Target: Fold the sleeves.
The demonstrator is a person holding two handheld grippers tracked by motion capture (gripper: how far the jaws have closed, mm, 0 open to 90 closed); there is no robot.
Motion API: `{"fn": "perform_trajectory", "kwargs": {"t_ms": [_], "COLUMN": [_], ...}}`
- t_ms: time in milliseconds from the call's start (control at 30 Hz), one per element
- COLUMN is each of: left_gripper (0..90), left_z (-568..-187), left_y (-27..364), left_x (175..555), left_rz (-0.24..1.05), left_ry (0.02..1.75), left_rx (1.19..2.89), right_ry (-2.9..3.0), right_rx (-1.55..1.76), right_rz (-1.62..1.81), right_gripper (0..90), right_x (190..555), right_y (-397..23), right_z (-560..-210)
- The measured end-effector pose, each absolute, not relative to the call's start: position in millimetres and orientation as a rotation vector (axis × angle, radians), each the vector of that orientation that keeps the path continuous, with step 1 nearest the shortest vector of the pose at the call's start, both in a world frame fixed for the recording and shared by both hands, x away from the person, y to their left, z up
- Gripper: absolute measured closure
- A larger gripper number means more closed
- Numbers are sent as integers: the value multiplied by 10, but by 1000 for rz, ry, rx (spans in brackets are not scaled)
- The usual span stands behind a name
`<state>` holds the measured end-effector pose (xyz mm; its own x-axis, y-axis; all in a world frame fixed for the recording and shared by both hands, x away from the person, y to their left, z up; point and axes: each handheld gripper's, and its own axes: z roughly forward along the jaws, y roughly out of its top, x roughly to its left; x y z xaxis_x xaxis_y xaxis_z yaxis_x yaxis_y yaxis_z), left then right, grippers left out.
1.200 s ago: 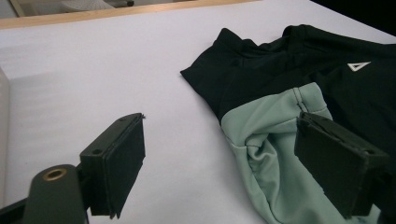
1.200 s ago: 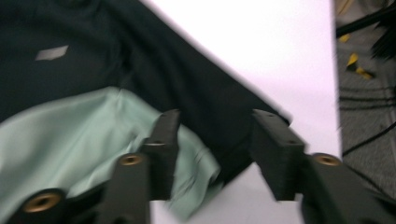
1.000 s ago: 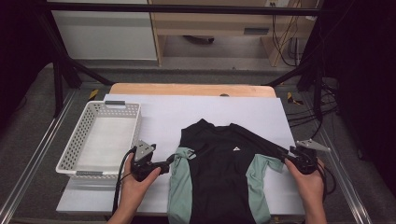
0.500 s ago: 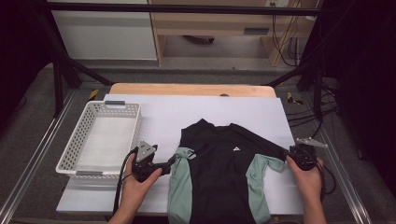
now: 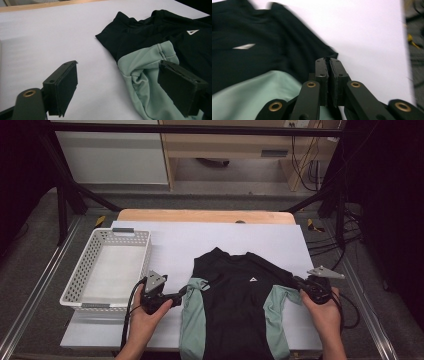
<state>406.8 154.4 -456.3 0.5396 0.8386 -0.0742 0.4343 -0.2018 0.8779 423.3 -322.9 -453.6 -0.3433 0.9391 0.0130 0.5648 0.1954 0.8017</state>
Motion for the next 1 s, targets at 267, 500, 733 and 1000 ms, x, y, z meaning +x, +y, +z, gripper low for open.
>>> {"fn": "perform_trajectory", "kwargs": {"t_ms": [267, 500, 733, 1000], "left_gripper": [163, 158, 155, 152], "left_z": [-4565, -4562, -4558, -4544], "left_y": [1558, 1589, 1608, 1668], "left_x": [4044, 4035, 4050, 4078], "left_rz": [529, 530, 527, 527], "left_ry": [1058, 1074, 1074, 1089], "left_rx": [1825, 1818, 1809, 1797], "right_ry": [2123, 2221, 2257, 2242], "right_rx": [1214, 1141, 1210, 1354], "right_rz": [1002, 993, 1088, 1063], "right_gripper": [858, 861, 864, 750], "right_x": [4236, 4439, 4713, 4902], "right_y": [-2590, -2107, -1860, -1868], "right_z": [-4326, -4187, -4176, -4378]}}
